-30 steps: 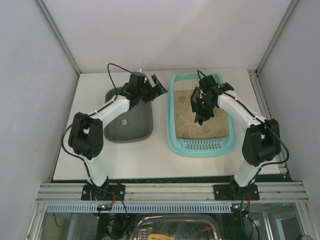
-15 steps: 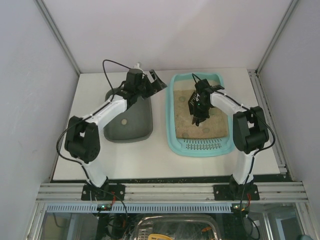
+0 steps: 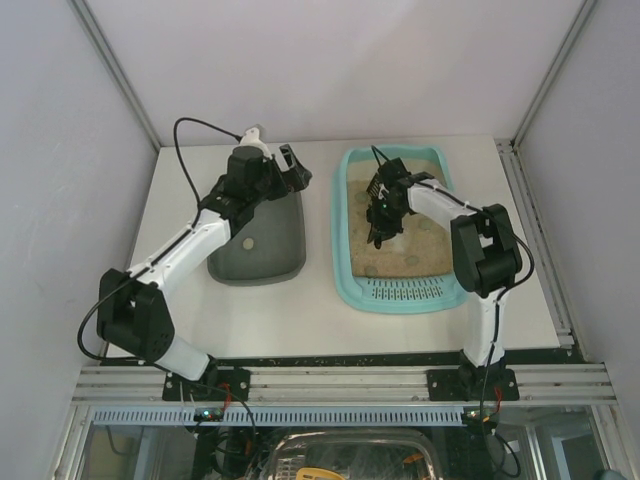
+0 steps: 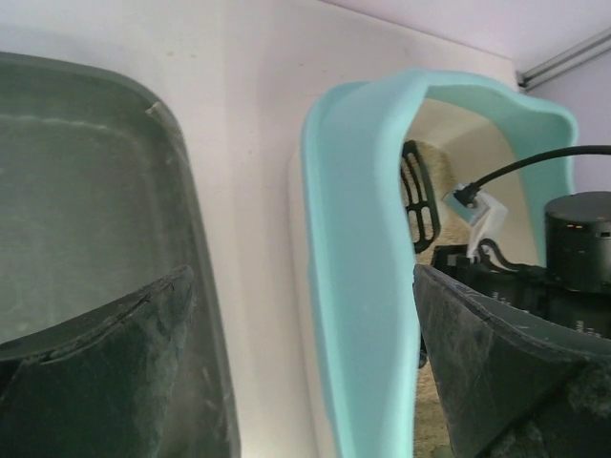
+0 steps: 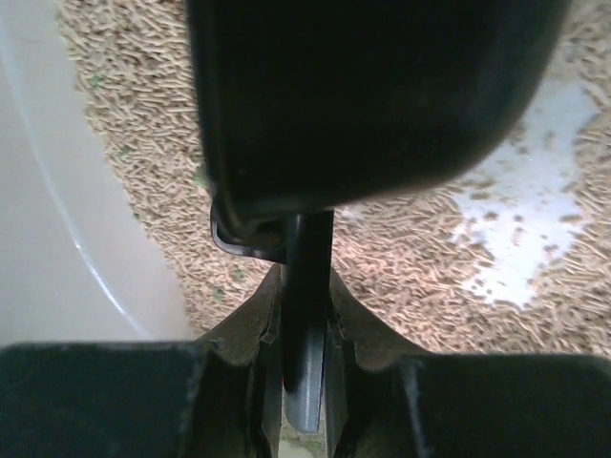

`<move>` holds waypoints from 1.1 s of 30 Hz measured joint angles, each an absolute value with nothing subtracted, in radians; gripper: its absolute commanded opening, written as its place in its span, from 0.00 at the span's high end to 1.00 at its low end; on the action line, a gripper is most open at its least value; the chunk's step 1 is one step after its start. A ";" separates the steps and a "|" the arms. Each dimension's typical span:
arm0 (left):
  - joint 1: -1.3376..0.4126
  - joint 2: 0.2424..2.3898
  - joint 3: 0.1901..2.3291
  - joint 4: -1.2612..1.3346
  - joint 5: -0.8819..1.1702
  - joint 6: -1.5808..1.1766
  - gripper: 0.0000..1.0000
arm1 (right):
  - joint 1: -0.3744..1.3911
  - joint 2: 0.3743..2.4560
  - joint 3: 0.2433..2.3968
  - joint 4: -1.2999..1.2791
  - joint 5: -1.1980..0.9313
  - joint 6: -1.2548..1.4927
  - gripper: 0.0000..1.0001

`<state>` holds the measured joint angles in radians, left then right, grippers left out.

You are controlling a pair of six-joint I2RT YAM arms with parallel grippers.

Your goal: Clean the litter box

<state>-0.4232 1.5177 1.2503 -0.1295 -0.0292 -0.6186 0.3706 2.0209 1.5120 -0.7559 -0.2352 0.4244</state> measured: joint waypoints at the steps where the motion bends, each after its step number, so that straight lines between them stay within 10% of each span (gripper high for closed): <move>1: -0.421 1.515 1.242 -0.130 -0.034 -0.612 0.00 | 0.374 2.024 1.512 -0.749 -0.245 0.429 1.00; 16: -0.317 1.404 1.124 -0.170 -0.076 -0.511 0.00 | 0.338 2.003 1.335 -0.411 -0.554 0.624 1.00; 33: -0.265 1.293 0.971 -0.190 -0.078 -0.434 0.00 | 0.202 1.558 0.671 0.378 -0.864 1.038 1.00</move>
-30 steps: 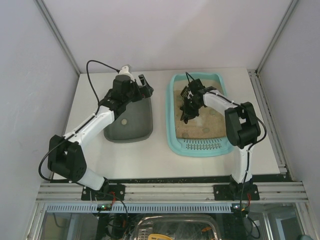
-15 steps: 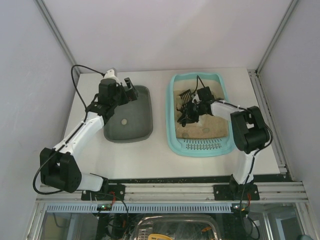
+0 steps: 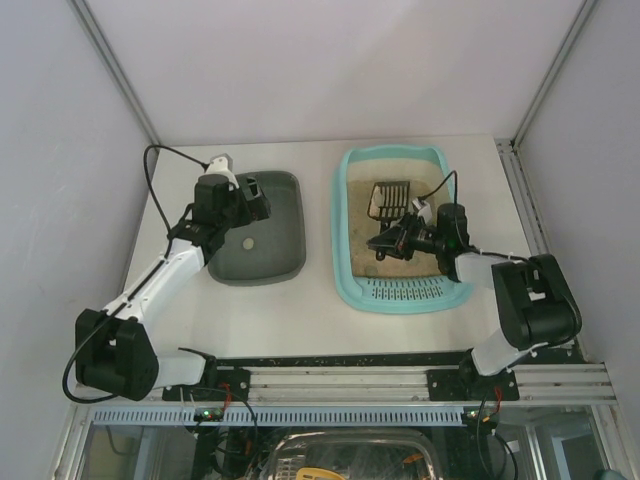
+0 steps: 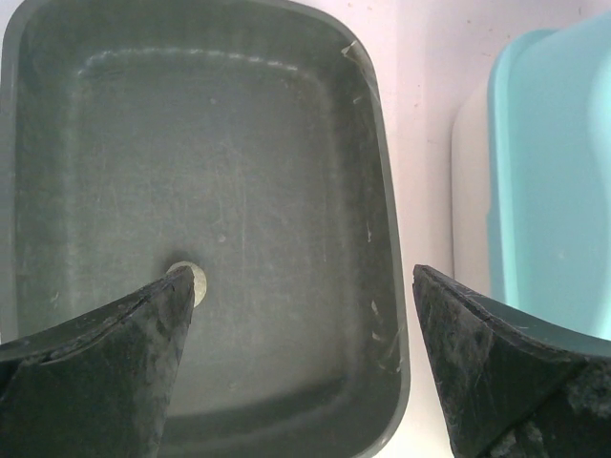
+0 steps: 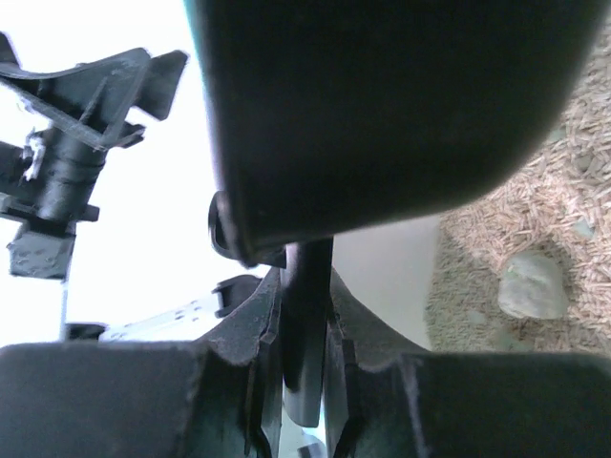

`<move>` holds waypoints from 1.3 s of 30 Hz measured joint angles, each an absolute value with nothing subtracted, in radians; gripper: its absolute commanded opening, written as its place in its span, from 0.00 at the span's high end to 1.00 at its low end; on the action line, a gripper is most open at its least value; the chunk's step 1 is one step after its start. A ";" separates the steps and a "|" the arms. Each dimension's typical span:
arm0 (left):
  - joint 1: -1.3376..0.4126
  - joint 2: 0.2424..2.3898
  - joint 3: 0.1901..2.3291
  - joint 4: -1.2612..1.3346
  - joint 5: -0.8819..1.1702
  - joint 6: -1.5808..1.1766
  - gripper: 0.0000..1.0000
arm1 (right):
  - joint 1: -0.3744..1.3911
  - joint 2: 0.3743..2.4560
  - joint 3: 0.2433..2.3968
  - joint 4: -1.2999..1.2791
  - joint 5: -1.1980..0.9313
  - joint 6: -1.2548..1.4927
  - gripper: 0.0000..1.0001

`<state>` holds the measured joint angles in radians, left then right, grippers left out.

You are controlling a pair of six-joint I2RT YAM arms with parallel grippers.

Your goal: Clean the litter box

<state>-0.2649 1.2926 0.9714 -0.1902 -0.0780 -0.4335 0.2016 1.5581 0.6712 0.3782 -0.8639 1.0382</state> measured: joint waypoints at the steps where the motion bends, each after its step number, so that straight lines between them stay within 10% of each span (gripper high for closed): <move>1: -0.265 1.289 0.965 -0.190 -0.078 -0.432 0.00 | 0.197 1.565 0.630 0.479 -0.885 1.097 1.00; 14: -0.265 1.280 0.957 -0.190 -0.080 -0.416 0.00 | 0.213 1.665 0.496 1.359 -1.011 1.541 1.00; 39: -0.265 1.277 0.957 -0.198 -0.077 -0.399 0.00 | 0.083 1.625 0.478 1.253 -1.084 1.530 1.00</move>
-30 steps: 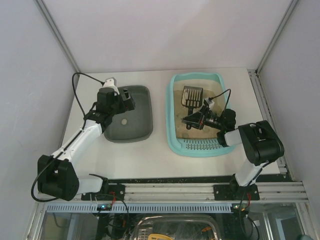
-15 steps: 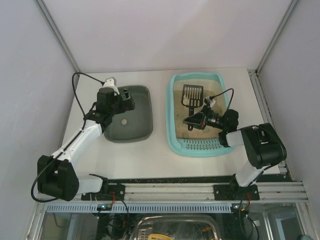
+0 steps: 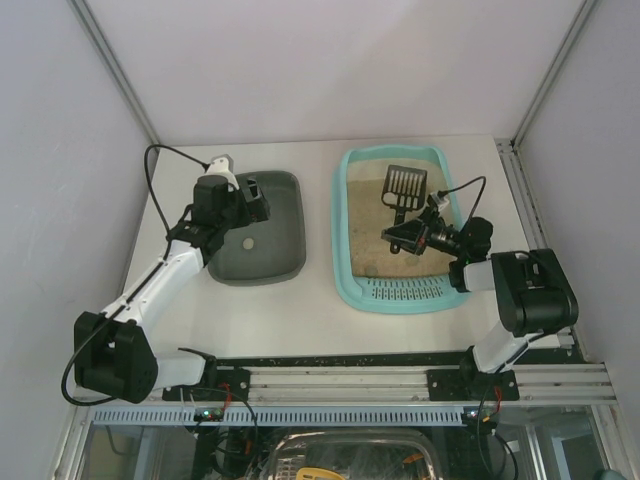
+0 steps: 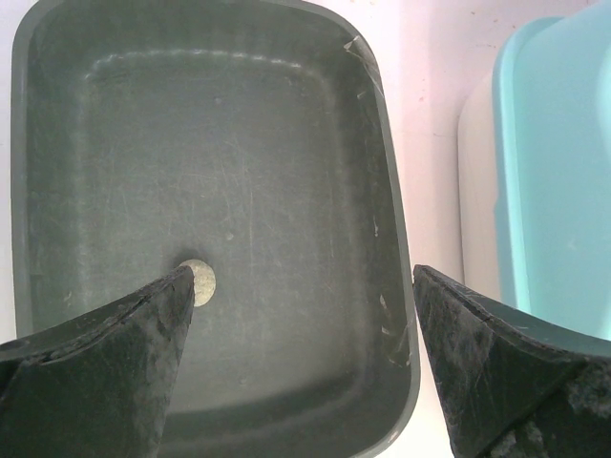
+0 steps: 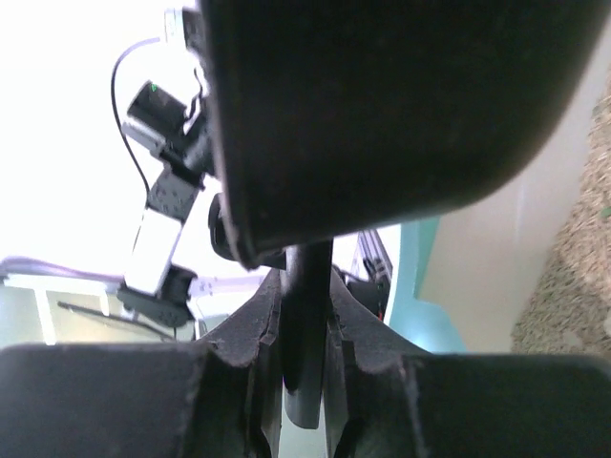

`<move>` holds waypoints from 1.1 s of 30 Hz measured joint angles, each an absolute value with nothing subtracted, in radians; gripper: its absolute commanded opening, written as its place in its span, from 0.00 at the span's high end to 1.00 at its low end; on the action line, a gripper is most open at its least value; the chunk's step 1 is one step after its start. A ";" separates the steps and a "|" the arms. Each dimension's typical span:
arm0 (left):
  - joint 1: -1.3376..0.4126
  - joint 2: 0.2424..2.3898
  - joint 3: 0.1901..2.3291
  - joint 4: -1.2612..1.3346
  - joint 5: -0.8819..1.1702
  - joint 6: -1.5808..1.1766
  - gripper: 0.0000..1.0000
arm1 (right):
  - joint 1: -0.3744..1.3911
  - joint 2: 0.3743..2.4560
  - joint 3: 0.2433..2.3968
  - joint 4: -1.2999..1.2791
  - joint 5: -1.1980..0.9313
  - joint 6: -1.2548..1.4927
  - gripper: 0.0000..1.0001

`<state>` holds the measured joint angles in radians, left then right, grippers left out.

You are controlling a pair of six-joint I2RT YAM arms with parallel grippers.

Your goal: Clean the litter box

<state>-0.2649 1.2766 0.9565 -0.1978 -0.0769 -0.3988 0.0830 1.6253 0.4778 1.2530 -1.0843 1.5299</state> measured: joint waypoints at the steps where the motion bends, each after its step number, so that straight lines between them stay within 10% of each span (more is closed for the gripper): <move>1: -0.265 1.275 0.957 -0.198 -0.077 -0.398 0.00 | 0.076 1.640 0.478 1.273 -1.084 1.543 1.00; 33: -0.259 1.247 0.956 -0.212 -0.075 -0.381 0.00 | 0.144 1.726 0.589 1.173 -1.116 1.579 1.00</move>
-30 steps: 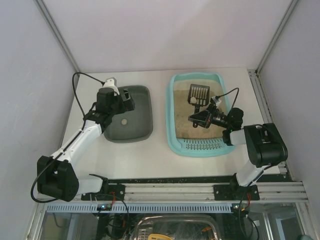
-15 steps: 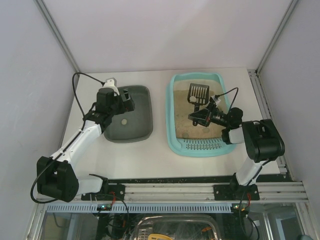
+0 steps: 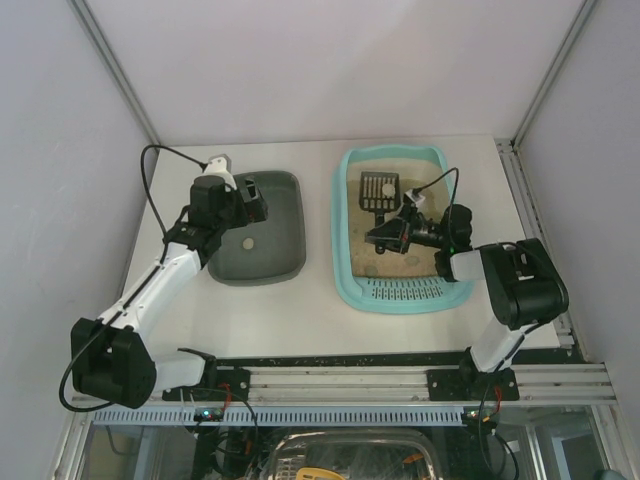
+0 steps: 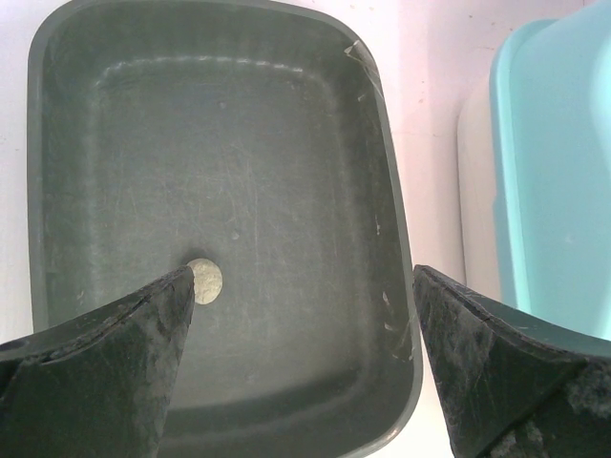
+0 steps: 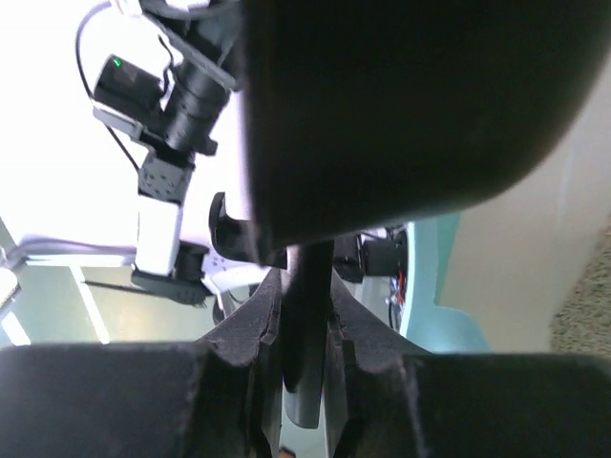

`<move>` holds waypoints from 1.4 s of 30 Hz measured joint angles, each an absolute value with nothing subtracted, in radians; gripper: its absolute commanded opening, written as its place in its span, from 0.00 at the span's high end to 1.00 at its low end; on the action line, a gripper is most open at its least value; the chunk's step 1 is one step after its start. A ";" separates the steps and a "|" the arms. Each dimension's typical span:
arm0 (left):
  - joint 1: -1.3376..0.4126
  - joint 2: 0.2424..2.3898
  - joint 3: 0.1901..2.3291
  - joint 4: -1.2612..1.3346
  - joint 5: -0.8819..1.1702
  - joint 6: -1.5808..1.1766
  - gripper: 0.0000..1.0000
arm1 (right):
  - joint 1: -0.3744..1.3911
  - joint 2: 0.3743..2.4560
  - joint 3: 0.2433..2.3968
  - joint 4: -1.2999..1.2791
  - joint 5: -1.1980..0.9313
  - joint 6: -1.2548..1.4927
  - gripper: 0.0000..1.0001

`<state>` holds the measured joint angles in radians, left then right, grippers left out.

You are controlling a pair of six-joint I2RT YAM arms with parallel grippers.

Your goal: Clean the litter box

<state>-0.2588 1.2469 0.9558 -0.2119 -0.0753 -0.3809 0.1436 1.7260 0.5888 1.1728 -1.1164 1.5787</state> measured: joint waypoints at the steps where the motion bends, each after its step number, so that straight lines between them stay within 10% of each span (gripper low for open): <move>1: -0.258 1.247 0.956 -0.212 -0.076 -0.380 0.00 | 0.165 1.711 0.598 1.126 -1.120 1.549 1.00; 23: 0.123 1.501 1.457 -0.654 0.076 -0.146 0.00 | 0.543 1.580 1.174 -0.252 -0.843 0.605 1.00; 42: 0.154 1.486 1.406 -0.720 0.114 -0.113 0.00 | 0.973 2.070 1.909 -0.962 0.243 0.141 1.00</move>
